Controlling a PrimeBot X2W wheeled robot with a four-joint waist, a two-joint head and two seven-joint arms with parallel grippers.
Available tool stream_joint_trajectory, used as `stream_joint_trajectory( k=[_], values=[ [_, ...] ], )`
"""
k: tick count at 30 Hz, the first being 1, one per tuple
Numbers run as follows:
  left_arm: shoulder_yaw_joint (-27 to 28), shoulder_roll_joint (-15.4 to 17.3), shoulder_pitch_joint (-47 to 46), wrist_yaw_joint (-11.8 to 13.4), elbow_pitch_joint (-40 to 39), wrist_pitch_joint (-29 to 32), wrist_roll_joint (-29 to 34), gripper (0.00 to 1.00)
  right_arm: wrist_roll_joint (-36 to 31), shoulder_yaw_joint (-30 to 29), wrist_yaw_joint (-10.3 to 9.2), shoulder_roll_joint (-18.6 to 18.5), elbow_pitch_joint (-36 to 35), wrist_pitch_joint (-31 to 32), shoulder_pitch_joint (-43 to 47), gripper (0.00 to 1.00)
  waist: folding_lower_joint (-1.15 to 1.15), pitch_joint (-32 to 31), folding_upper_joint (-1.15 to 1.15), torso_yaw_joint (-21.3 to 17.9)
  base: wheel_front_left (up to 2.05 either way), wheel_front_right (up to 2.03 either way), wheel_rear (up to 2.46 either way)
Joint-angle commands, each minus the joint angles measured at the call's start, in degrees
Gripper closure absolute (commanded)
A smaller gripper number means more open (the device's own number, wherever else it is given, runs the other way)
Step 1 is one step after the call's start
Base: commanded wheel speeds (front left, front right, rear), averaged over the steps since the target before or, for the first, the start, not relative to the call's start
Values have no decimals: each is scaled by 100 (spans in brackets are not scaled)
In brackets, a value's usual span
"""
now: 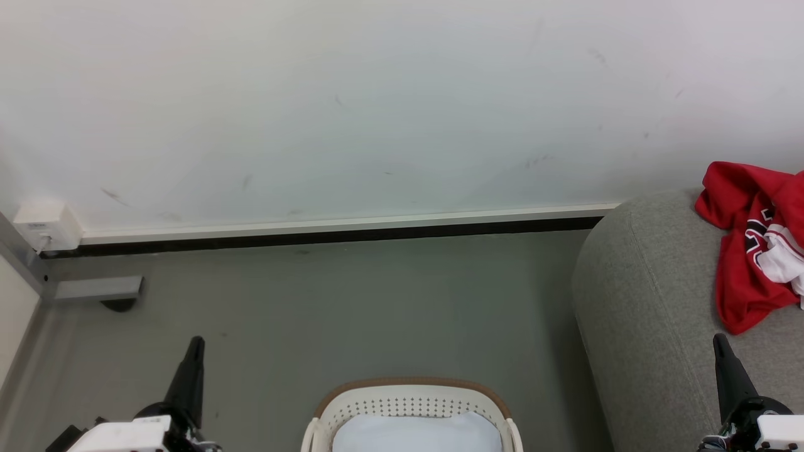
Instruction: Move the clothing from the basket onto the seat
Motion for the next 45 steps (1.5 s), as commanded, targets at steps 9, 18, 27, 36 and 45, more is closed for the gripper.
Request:
stream_joint_trajectory(
  k=[9, 18, 27, 36, 45],
  values=[
    [13, 12, -53, -36, -16, 24, -76, 100, 1, -27, -14, -24, -29, 19, -66, 100, 0, 0, 0, 0, 0, 0, 0],
    [12, 12, -53, -36, -15, 23, -77, 100, -1, -28, -14, -22, -29, 21, -66, 100, 0, 0, 0, 0, 0, 0, 0],
    [12, 12, -53, -36, -16, 23, -77, 100, -3, -29, -14, -21, -29, 22, -66, 100, 0, 0, 0, 0, 0, 0, 0],
    [11, 13, -52, -36, -17, 23, -78, 100, -5, -30, -14, -20, -29, 24, -65, 100, 0, 0, 0, 0, 0, 0, 0],
    [11, 13, -52, -36, -17, 22, -78, 100, -7, -31, -14, -19, -28, 25, -66, 100, 0, 0, 0, 0, 0, 0, 0]
  ],
)
